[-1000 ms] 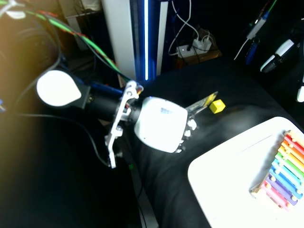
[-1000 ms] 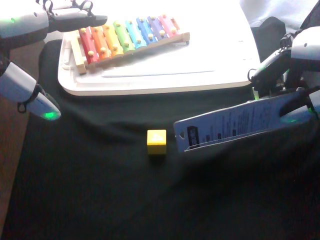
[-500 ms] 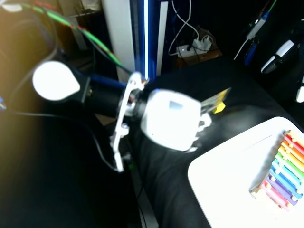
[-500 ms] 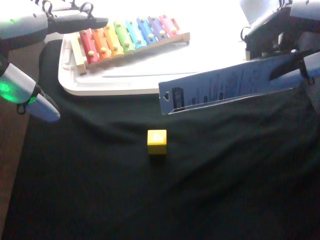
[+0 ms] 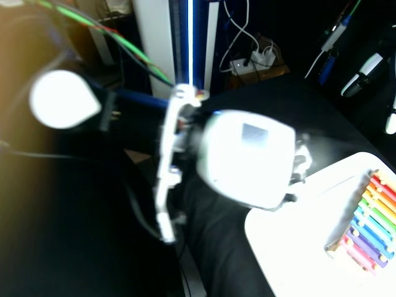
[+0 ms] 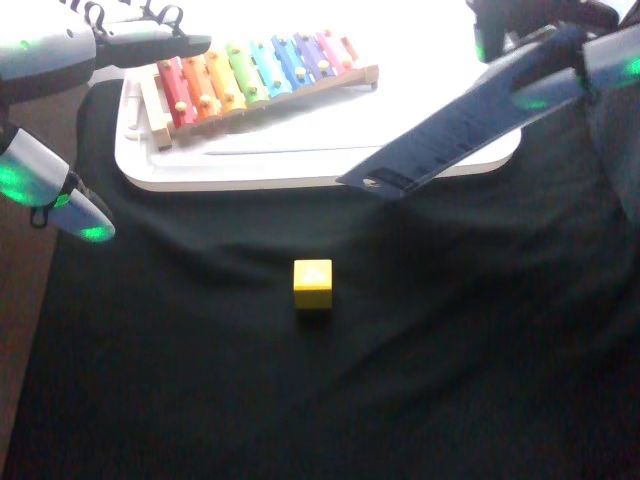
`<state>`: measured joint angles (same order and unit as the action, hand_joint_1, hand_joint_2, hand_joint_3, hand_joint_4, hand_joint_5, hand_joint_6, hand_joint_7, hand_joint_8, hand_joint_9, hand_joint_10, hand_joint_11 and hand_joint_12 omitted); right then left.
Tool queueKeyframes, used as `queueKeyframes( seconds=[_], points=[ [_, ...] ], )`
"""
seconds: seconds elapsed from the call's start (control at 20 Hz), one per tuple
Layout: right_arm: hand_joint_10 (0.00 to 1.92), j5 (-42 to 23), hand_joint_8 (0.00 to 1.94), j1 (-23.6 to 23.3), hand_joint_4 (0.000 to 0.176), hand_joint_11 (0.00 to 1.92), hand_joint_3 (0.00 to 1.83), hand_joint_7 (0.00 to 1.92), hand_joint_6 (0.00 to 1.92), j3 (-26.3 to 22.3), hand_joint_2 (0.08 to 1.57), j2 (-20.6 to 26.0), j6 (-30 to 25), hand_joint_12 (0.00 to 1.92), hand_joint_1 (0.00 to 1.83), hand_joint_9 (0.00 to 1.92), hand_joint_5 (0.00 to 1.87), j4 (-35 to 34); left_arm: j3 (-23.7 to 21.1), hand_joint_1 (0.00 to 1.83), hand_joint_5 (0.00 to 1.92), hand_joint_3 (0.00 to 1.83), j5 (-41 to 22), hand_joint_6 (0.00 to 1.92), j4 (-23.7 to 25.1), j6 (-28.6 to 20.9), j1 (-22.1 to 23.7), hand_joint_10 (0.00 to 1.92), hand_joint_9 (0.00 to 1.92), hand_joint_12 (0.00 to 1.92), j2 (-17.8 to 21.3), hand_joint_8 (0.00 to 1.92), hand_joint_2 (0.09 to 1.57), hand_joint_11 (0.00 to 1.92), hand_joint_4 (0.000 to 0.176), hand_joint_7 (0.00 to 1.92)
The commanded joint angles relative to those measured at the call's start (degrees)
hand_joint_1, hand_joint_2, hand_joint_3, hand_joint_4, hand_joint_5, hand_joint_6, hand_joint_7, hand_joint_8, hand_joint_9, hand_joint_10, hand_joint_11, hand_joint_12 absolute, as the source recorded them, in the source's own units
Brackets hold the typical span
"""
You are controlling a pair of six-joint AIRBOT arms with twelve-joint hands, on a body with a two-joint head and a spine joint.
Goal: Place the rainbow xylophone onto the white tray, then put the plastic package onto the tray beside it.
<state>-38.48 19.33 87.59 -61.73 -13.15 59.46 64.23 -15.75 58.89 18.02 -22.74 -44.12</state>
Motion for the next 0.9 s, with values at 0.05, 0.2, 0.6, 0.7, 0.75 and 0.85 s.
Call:
queueKeyframes(
  seconds=[0.05,0.2,0.6,0.7,0.75,0.85],
  points=[
    [1.88,-2.99,1.81,-1.69,0.000,1.53,0.00,1.26,0.98,1.37,1.11,-1.12,-0.13,1.92,1.18,1.49,0.98,-4.53,0.25,0.91,0.00,0.00,-3.10,0.00,-1.23,0.06,0.28,0.00,0.00,0.00,-0.26,0.00,0.69,0.00,0.077,0.00],
    [0.80,-2.62,1.15,-2.61,0.000,1.20,0.00,1.04,0.92,2.55,1.14,-2.88,-0.14,1.30,1.27,1.32,0.84,-4.53,0.31,0.90,0.00,0.00,-3.22,0.00,-1.23,0.06,0.18,0.00,0.01,0.00,-0.29,0.00,0.66,0.00,0.081,0.00],
    [0.74,-1.32,1.13,-5.78,0.000,1.13,0.00,1.04,0.96,3.88,1.14,-4.02,-0.14,1.33,1.27,1.28,0.84,-4.52,0.31,0.92,0.00,0.00,-3.27,0.00,-1.25,0.07,0.17,0.00,0.02,0.01,-0.28,0.00,0.65,0.01,0.070,0.00],
    [0.67,-1.11,1.10,-6.39,0.000,1.13,0.00,1.05,0.97,3.96,1.14,-4.02,-0.13,1.29,1.27,1.30,0.83,-4.50,0.31,0.92,0.00,0.00,-3.26,0.00,-1.25,0.07,0.17,0.00,0.02,0.01,-0.27,0.00,0.66,0.01,0.072,0.00],
    [1.09,-0.98,1.38,-6.94,0.000,0.84,0.00,0.89,0.83,4.12,1.17,-4.03,-0.13,1.53,1.25,0.87,0.90,-4.48,0.31,0.93,0.00,0.00,-3.26,0.00,-1.25,0.07,0.17,0.01,0.03,0.01,-0.27,0.00,0.65,0.02,0.075,0.01],
    [1.18,-0.64,1.41,-8.05,0.000,0.70,0.00,0.85,0.72,4.33,1.17,-4.15,-0.13,1.44,1.27,0.77,0.96,-4.40,0.29,0.94,0.00,0.00,-3.27,0.00,-1.26,0.07,0.17,0.00,0.01,0.00,-0.27,0.00,0.65,0.00,0.057,0.00]
  ],
)
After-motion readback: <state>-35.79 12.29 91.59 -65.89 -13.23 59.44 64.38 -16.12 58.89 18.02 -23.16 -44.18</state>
